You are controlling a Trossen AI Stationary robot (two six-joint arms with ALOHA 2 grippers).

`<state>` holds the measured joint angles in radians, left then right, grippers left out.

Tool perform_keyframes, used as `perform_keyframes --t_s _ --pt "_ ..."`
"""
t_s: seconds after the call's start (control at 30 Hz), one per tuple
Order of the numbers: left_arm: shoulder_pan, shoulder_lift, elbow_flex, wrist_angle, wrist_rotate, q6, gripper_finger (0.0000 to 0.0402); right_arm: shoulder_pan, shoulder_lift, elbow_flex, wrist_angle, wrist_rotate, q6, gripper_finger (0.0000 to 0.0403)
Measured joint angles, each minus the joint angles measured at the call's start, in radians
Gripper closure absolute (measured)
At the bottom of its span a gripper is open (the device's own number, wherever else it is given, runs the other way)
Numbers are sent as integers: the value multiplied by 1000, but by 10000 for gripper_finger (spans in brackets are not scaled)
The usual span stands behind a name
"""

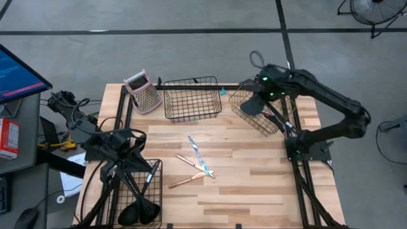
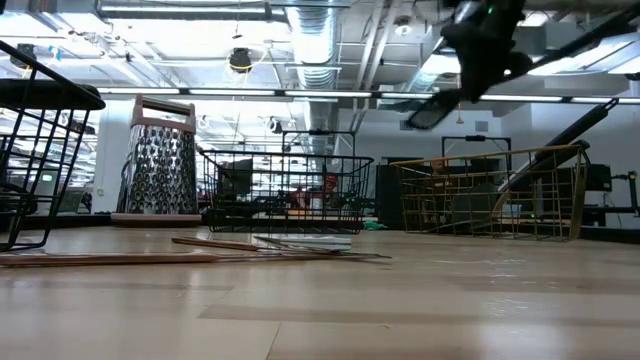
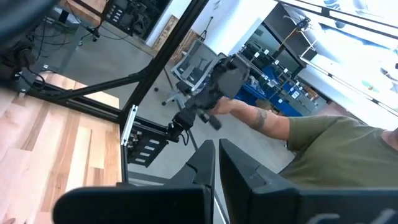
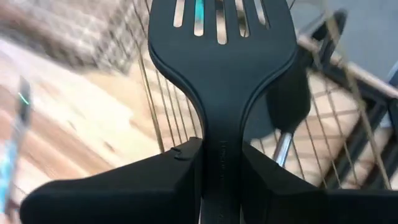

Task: Pick & Place Kitchen Items
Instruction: Put the black spatula into the brown wire basket, then put the light blue knife into the top black wire basket

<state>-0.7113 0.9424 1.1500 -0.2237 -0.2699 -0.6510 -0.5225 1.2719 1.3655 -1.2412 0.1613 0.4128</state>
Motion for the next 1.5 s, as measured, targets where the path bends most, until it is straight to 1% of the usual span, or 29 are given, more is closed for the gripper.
perform_keyframes --t_s 0.13,0.27,0.43,0.63,0.8,0.9,1.03,1.17,1.3,1.37,1.5 --pt "0 0 0 0 1 -2 398 -17 89 -1 -85 -5 -62 342" --pt "0 0 0 0 4 -3 398 -19 149 -1 -140 16 -111 342" --pt "0 0 0 0 3 20 398 -30 214 -1 -144 30 -152 342" --pt "0 0 0 0 3 24 398 -41 296 -1 -138 105 -162 342" --pt "0 0 0 1 1 25 398 -45 352 0 -136 110 -170 342" --pt "0 0 0 4 -2 26 398 -44 372 -1 -136 111 -176 324" --pt "0 1 0 8 -26 26 398 -31 369 0 -134 114 -177 281" --pt "0 1 0 10 -70 30 391 -21 322 0 -135 128 -177 243" --pt "0 1 0 11 -81 79 367 -6 248 0 -135 123 -171 200" --pt "0 1 0 13 -95 99 351 11 194 0 -136 93 -149 182" --pt "0 1 0 17 -119 146 317 80 65 0 -133 25 -34 162"
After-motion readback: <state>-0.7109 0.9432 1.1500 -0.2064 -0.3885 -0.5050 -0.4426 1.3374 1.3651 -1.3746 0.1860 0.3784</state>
